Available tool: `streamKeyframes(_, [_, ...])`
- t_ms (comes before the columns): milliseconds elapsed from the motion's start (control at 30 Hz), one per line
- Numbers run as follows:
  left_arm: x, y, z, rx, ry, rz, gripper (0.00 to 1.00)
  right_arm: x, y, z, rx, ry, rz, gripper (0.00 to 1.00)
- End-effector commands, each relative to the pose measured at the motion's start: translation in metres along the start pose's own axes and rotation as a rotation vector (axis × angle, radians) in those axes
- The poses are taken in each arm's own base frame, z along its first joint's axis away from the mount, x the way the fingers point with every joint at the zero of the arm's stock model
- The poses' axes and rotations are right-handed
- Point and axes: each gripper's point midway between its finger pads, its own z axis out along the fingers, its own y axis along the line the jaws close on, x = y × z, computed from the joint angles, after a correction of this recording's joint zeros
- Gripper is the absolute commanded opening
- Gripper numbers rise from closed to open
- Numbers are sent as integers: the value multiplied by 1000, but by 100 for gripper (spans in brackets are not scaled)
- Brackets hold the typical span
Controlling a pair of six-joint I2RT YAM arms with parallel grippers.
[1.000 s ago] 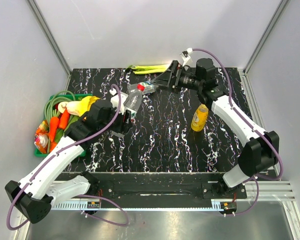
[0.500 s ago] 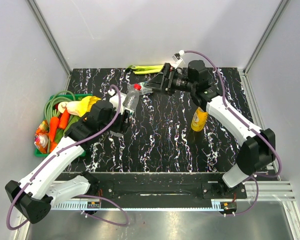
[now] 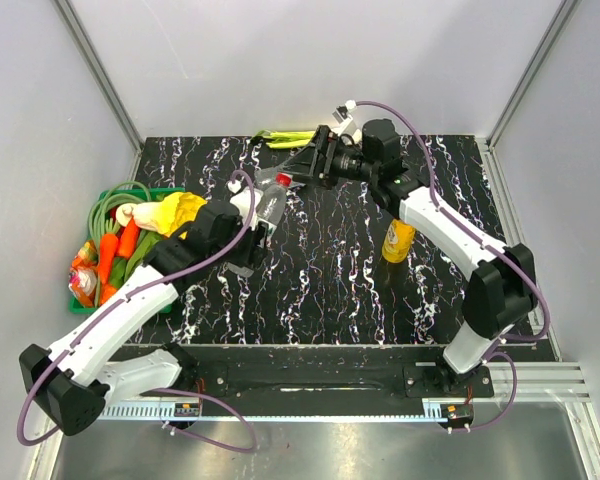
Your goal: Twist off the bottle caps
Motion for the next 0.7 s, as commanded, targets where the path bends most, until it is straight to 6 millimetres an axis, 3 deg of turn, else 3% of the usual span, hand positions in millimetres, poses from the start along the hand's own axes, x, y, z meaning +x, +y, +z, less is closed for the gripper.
streamKeyframes(0, [-32,-11,-9,31,-90,-19,55,-16,23,8,-55,-42,-44,83])
streamKeyframes(267, [-37,-17,-10,54,-97,-23,56,-14,10,16,-27,-34,-10,74])
streamKeyframes(433, [-34,-20,-5,57,-72,-20,56,-12,16,20,-53,-28,-3,73])
streamKeyframes(667, [-33,-19,5,41,-45,-8,57,-10,22,31,-77,-1,9,62])
